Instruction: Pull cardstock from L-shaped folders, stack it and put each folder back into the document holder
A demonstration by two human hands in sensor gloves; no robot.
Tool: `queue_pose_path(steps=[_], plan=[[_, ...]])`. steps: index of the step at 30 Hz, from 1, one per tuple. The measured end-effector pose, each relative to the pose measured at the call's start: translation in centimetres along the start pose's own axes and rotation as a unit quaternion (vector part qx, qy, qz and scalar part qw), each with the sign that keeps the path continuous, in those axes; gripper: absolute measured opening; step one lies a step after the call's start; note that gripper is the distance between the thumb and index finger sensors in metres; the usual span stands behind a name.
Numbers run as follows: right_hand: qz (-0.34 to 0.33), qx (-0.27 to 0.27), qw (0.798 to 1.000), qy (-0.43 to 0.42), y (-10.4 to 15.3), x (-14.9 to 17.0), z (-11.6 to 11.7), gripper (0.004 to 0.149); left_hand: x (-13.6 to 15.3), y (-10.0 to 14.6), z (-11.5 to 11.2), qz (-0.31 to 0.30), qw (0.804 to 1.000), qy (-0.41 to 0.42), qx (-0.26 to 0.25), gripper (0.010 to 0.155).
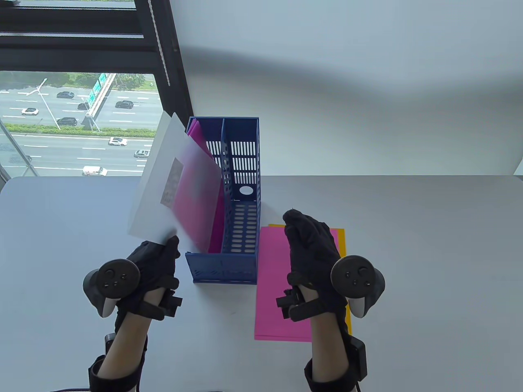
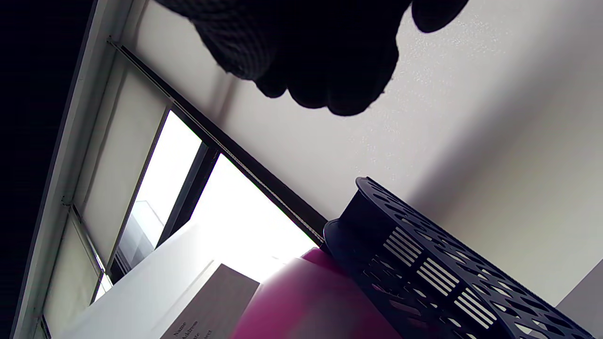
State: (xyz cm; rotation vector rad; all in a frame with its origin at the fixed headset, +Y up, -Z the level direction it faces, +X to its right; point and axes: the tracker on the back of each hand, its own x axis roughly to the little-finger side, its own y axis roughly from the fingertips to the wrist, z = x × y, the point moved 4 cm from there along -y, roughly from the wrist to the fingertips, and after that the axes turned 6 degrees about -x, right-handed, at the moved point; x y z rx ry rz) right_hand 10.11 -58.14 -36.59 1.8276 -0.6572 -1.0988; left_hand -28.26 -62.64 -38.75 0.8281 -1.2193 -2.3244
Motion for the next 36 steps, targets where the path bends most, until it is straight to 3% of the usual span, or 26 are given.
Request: queue_pose_path(steps=[6, 10, 16, 21, 24, 28, 33, 36], plan=[[0.003, -0.027, 0.999, 0.031, -0.2, -0.2, 1.6, 0.041, 0.6, 0.1, -0.3, 0.006, 1.000, -0.013, 0.006, 0.047], [0.005, -0.059, 0.991, 0.116, -0.4, -0.3, 3.4, 0.043, 0.2, 0.1, 0.8, -0.010, 0.999, -0.035, -0.014, 0.047], [-0.005, -0.048, 0.948, 0.316, -0.2, -0.3, 6.1, 0.046, -0.9, 0.3, 1.7, -0.092, 0.983, -0.143, -0.065, 0.046], [-0.006, -0.010, 0.928, 0.372, 0.3, 1.4, 7.7, 0.052, 0.0, 0.6, 0.5, -0.132, 0.967, -0.206, -0.068, 0.043], [-0.001, -0.010, 0.918, 0.396, 0.6, 3.1, 8.8, 0.057, 1.4, 0.6, -0.4, -0.122, 0.957, -0.257, -0.049, 0.041], [0.015, -0.036, 0.912, 0.408, 0.9, 5.5, 10.2, 0.065, 3.3, 0.7, -1.5, -0.105, 0.960, -0.260, -0.017, 0.046], [0.065, -0.103, 0.911, 0.394, 1.1, 8.1, 11.5, 0.073, 5.5, 0.7, -3.8, -0.057, 0.965, -0.240, 0.091, 0.079], [0.071, -0.105, 0.915, 0.384, 1.1, 8.3, 11.4, 0.074, 5.7, 0.9, -4.3, -0.060, 0.965, -0.237, 0.099, 0.085]])
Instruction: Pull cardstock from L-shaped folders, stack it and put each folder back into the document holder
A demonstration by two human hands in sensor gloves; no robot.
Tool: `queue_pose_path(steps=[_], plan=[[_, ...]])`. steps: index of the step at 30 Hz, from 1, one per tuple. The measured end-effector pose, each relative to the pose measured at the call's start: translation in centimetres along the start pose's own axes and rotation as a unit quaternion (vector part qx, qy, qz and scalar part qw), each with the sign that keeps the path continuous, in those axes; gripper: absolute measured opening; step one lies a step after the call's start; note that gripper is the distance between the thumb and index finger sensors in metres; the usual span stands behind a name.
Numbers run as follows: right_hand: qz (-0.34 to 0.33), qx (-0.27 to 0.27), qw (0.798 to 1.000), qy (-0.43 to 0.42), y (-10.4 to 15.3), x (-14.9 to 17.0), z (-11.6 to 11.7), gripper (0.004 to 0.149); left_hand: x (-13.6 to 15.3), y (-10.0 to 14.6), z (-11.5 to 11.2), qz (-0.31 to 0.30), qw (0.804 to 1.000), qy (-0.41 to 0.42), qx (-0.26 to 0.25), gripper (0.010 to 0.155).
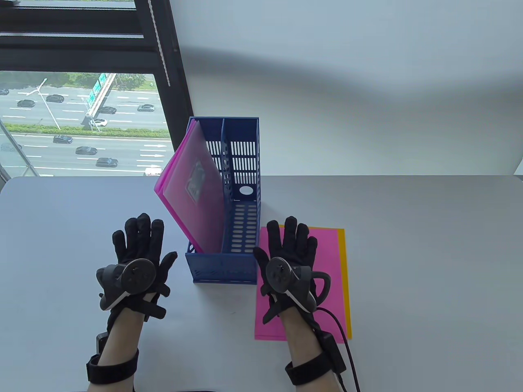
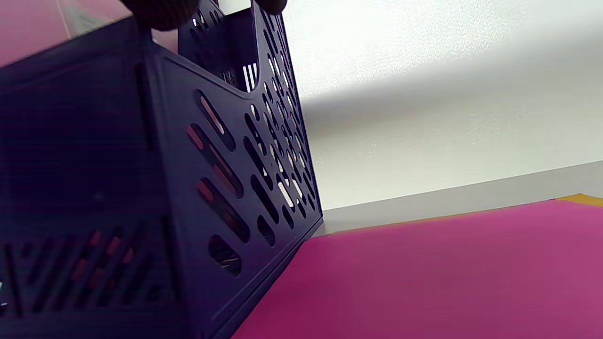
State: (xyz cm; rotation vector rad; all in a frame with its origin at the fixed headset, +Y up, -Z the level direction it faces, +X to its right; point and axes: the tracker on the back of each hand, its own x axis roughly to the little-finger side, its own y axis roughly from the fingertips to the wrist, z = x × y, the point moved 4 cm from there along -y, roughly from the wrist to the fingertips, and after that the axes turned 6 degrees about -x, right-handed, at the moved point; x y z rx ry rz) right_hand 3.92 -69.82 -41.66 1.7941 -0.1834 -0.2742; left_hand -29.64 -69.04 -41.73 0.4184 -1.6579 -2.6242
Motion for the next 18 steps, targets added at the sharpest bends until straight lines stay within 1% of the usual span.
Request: queue_pose_path(steps=[9, 18], plan=[[0.004, 0.006, 1.000, -0.003, -0.08, 0.32, -0.38, 0.075, 0.03, -0.05, -0.13, -0.002, 1.000, -0.006, -0.009, 0.084], [0.015, -0.001, 1.000, -0.014, -0.29, 0.98, -0.36, 0.074, 0.19, -0.11, 0.06, 0.004, 1.000, -0.002, -0.013, 0.083]])
